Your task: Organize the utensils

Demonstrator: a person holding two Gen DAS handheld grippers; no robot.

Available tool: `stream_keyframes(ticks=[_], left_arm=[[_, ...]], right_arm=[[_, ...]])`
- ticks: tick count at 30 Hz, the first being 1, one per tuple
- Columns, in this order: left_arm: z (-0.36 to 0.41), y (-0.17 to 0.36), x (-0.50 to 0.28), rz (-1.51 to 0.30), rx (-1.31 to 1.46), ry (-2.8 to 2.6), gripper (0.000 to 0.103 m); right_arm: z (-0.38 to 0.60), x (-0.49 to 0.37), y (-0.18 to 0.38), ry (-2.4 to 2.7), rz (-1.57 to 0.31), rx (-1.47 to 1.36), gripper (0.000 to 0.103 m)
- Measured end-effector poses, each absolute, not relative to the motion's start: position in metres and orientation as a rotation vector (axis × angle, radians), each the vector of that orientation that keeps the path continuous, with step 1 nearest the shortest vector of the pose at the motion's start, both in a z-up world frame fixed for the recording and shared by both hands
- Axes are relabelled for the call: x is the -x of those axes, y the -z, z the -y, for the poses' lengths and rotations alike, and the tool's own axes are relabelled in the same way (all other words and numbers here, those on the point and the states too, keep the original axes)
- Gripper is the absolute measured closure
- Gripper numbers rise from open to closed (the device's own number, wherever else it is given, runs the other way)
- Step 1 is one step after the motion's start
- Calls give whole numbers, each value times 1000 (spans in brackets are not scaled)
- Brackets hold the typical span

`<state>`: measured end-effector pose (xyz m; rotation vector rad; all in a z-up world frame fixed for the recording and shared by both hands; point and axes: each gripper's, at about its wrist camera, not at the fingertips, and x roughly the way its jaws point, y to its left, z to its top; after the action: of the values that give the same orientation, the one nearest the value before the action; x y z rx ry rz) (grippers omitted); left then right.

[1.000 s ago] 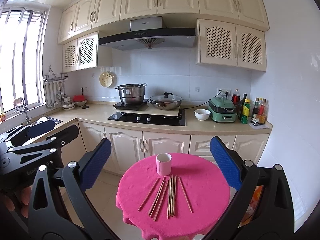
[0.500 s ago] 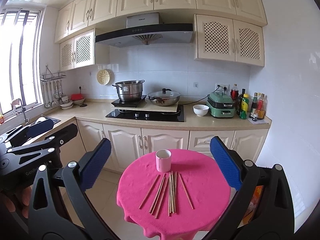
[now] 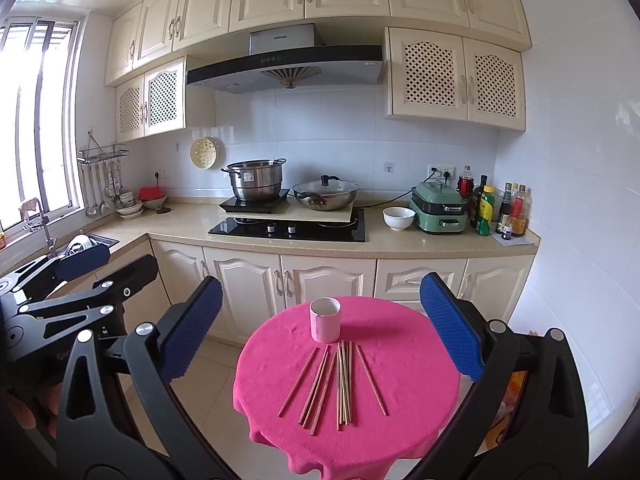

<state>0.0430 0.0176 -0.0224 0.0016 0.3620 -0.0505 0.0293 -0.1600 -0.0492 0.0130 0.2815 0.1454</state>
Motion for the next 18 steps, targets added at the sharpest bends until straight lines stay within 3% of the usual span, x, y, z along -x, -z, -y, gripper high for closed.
stream_keyframes(ticks=[18], left_arm=[[-16,24,-44,-375,-13,57,34]], right_arm=[[158,-26,49,-143,-292,-20,6]])
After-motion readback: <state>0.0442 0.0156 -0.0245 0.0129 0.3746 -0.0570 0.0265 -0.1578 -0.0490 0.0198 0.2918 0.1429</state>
